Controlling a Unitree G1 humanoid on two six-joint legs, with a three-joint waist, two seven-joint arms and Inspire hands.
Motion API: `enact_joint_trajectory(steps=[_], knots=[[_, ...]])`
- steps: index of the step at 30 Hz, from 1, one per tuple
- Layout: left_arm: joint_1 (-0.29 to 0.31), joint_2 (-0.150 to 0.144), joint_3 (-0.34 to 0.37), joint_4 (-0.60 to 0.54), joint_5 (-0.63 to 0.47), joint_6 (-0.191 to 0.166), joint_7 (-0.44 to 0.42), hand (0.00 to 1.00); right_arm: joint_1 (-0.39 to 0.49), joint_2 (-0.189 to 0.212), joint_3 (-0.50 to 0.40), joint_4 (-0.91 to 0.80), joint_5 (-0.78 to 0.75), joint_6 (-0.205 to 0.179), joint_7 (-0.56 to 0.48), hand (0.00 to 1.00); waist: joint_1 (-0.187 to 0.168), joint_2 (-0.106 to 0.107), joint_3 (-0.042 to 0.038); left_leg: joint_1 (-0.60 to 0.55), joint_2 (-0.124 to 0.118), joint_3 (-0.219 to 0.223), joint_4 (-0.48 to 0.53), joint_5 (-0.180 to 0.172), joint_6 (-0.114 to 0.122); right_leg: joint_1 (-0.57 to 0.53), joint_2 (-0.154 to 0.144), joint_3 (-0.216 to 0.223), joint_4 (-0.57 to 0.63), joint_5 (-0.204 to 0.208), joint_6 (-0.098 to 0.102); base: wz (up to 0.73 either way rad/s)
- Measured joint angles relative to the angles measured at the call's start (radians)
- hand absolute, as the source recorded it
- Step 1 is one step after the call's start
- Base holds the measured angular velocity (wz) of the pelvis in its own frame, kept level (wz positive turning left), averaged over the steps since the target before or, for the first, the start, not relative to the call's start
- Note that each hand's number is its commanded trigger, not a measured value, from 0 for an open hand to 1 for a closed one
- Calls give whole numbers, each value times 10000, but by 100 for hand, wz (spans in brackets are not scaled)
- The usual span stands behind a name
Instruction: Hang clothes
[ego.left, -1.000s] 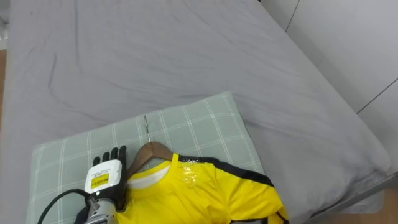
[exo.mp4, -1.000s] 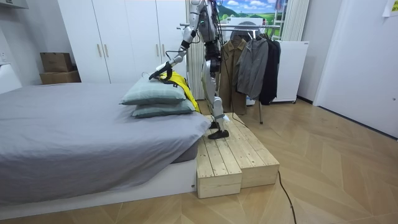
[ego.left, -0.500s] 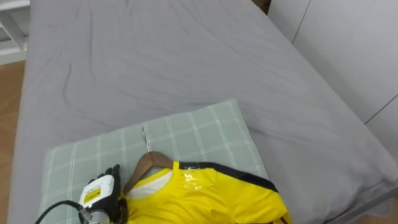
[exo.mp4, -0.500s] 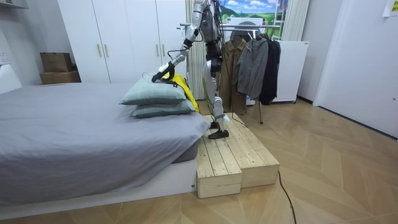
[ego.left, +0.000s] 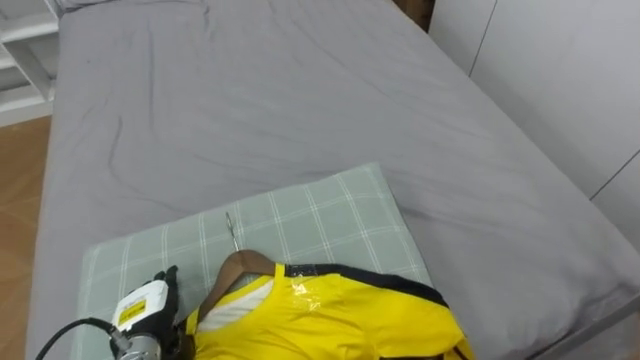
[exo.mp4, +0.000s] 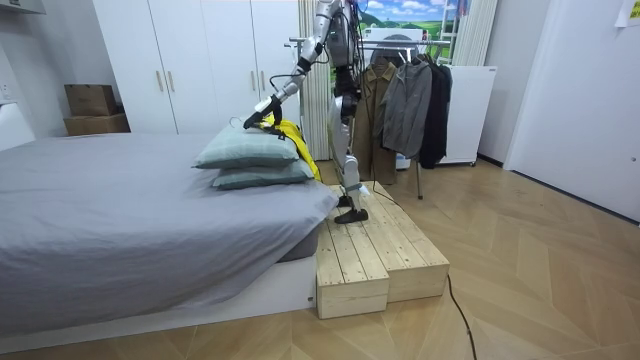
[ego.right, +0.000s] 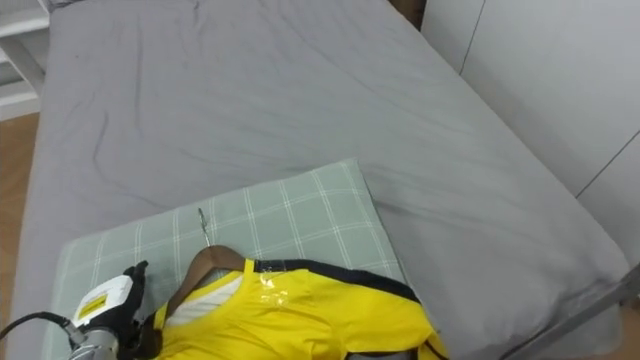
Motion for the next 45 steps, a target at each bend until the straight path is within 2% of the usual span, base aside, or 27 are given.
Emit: enact_joint_trajectory(steps=[5,13,20,24,30,33,45], knots=[[-3,257,15,-415,-7,-18,-182,0,18,3,-247,41,-20,-20,-160,0,30,9,7,90,-69,-3,-17,1,2,90,-19,-43,-22,0,0,0],[2,283,18,-775,0,71,-625,0,209,12,-314,36,-164,-13,-313,0,76,44,40,466,-79,-2,-197,1,2,384,-13,-42,-30,-3,4,0],[3,459,18,-1023,-29,70,-1040,0,223,13,-447,22,-817,-14,-345,0,67,63,50,467,-91,-4,-208,1,2,424,-6,-13,-166,-9,14,0],[2,531,18,-1236,-438,40,-1321,0,223,12,-437,32,-829,-23,-346,0,74,102,53,477,-89,-21,-210,1,2,437,-3,25,-175,-8,14,0],[0,533,20,-1251,-707,45,-2218,0,384,11,-510,28,-1628,-44,-310,0,43,184,61,527,-29,9,-212,0,2,475,0,50,-169,-4,15,-1],[2,523,-27,-1251,-1209,175,-2887,0,475,12,-493,6,-2068,-5,-295,0,-4,201,77,555,-17,14,-225,0,2,510,-1,62,-169,-5,15,0],[1,504,-57,-1295,-1973,396,-4603,0,636,9,-494,-84,-2272,212,-204,0,-22,265,112,709,-32,16,-226,0,2,676,-12,56,-178,-6,16,0]])
